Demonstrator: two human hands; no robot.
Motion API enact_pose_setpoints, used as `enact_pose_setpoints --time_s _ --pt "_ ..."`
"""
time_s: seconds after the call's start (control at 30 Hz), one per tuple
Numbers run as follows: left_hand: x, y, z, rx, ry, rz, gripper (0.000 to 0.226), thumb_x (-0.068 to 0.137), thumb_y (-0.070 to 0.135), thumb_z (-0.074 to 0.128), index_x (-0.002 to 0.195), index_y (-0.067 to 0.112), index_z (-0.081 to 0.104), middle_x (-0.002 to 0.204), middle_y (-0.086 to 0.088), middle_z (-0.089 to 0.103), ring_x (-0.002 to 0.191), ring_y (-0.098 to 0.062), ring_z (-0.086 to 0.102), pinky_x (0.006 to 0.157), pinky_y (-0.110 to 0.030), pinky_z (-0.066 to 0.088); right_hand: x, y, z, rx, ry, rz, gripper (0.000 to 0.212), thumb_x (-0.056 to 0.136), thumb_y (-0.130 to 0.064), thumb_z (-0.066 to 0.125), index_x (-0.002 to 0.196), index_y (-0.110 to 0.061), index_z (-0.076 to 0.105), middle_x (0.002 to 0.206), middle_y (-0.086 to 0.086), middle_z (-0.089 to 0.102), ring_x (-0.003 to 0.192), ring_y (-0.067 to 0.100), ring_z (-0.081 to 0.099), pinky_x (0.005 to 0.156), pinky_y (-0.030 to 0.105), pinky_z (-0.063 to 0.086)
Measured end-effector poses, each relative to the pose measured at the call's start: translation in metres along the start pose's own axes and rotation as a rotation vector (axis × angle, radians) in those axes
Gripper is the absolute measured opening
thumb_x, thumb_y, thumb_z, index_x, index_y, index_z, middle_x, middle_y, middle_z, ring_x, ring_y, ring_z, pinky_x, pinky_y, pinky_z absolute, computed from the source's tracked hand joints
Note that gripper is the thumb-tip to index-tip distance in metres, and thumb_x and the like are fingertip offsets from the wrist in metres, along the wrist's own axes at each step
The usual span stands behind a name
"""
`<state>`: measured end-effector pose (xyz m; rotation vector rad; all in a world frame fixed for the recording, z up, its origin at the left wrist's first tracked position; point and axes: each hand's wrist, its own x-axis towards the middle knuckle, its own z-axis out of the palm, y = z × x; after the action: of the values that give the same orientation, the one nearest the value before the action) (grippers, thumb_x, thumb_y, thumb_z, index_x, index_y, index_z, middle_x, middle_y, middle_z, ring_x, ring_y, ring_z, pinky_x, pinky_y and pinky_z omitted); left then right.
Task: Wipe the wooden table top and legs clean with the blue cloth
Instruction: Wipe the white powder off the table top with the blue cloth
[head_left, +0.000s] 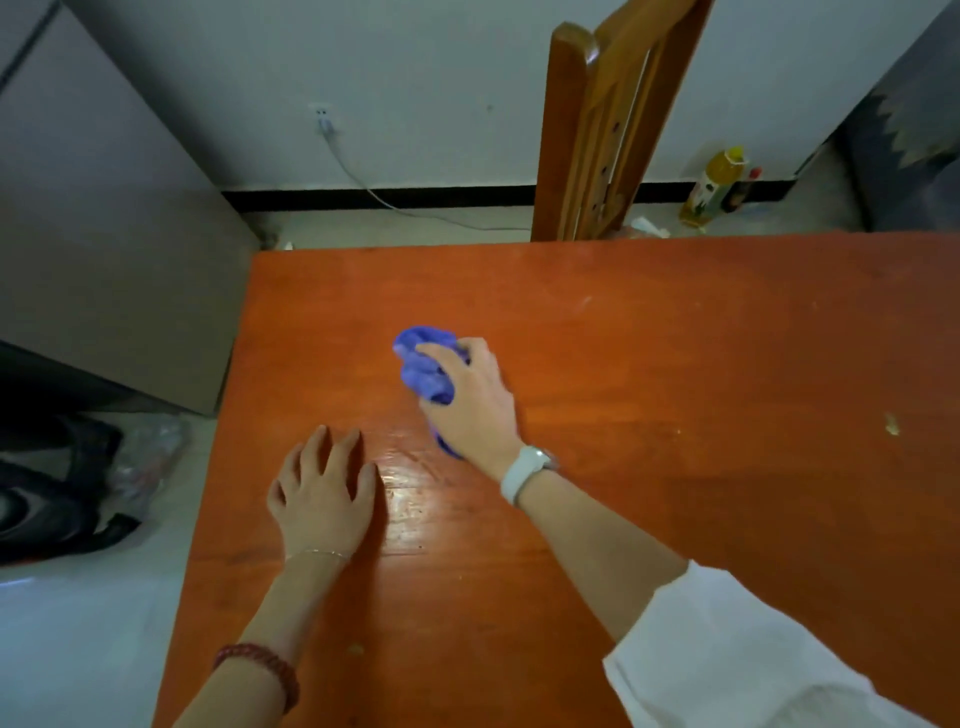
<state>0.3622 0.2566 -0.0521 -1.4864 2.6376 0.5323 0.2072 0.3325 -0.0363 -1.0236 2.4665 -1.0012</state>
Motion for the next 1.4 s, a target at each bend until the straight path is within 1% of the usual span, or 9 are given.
enact_pose_setpoints --time_s 0.13,0.2,0.37,0.47,0.57,0.67,0.83,1.07,1.4 --pt "0.002 -0.001 -0.001 0.016 -0.028 0.004 0.039 0.088 0.037 0.051 0.127 0.031 0.049 0.146 -0.002 0.032 0.134 -0.029 0.021 0.106 -0.051 0.018 0.044 0.071 -0.073 -0.076 0.457 0.523 0.045 0.084 -0.02 0.058 0.127 -0.025 0.046 0.133 0.012 0.033 0.115 0.028 0.039 0.08 0.03 0.042" --pt "0.005 0.003 -0.001 -0.017 -0.009 -0.039 0.034 0.088 0.035 0.051 0.121 0.029 0.053 0.143 -0.003 0.035 0.132 -0.03 0.023 0.106 -0.05 0.016 0.054 0.071 -0.071 -0.123 0.499 0.669 0.045 0.083 -0.02 0.058 0.126 -0.024 0.045 0.134 0.015 0.031 0.116 0.033 0.035 0.085 0.04 0.046" --pt "0.045 0.032 -0.013 -0.138 0.109 -0.085 0.036 0.087 0.028 0.054 0.122 0.022 0.052 0.142 -0.01 0.034 0.131 -0.033 0.023 0.107 -0.05 0.016 0.054 0.002 -0.002 0.032 0.058 0.114 0.044 0.08 -0.021 0.061 0.123 -0.025 0.052 0.124 0.006 0.041 0.115 0.024 0.041 0.077 0.028 0.041" --pt "0.072 0.04 -0.018 -0.068 0.0 -0.082 0.051 0.089 0.038 0.047 0.138 0.031 0.033 0.153 -0.006 0.014 0.139 -0.029 0.008 0.11 -0.05 0.009 0.075 0.044 -0.049 0.018 0.389 0.311 0.047 0.082 -0.017 0.06 0.127 -0.022 0.049 0.131 0.011 0.036 0.118 0.025 0.037 0.078 0.024 0.032" --pt "0.08 0.031 -0.012 0.028 -0.065 -0.08 0.052 0.09 0.047 0.039 0.139 0.037 0.026 0.154 0.0 0.009 0.14 -0.026 0.003 0.112 -0.051 0.007 0.093 0.096 -0.09 -0.065 0.598 0.644 0.047 0.083 -0.018 0.056 0.129 -0.021 0.043 0.136 0.017 0.03 0.117 0.035 0.033 0.088 0.039 0.043" --pt "0.08 0.024 -0.009 0.021 -0.043 -0.066 0.05 0.09 0.048 0.039 0.138 0.04 0.027 0.154 0.003 0.011 0.14 -0.023 0.003 0.112 -0.048 0.008 0.108 0.076 -0.064 -0.216 0.481 0.607 0.05 0.083 -0.022 0.058 0.13 -0.021 0.041 0.138 0.017 0.029 0.114 0.037 0.034 0.084 0.045 0.045" --pt "0.08 0.018 -0.02 -0.103 -0.036 -0.074 0.046 0.089 0.042 0.046 0.134 0.039 0.037 0.151 0.006 0.022 0.138 -0.02 0.011 0.109 -0.042 0.01 0.108 -0.02 0.026 -0.005 -0.134 -0.064 0.049 0.083 -0.019 0.057 0.129 -0.028 0.047 0.131 0.004 0.039 0.116 0.026 0.036 0.086 0.039 0.047" --pt "0.064 -0.069 -0.046 -0.142 0.073 -0.188 0.052 0.09 0.026 0.049 0.14 0.019 0.033 0.15 -0.011 0.022 0.136 -0.032 0.018 0.11 -0.048 0.014 0.119 0.0 0.0 -0.134 0.383 0.407 0.051 0.084 -0.018 0.056 0.132 -0.022 0.04 0.135 0.017 0.031 0.117 0.035 0.033 0.084 0.042 0.042" --pt "0.084 -0.164 -0.052 -0.535 -0.236 0.169 0.043 0.093 0.026 0.046 0.136 0.025 0.04 0.128 0.01 0.047 0.107 -0.006 0.048 0.091 -0.018 0.036 0.15 -0.1 0.121 -0.231 0.092 0.13 0.049 0.083 -0.019 0.054 0.129 -0.031 0.044 0.141 0.002 0.032 0.118 0.032 0.033 0.091 0.039 0.032"
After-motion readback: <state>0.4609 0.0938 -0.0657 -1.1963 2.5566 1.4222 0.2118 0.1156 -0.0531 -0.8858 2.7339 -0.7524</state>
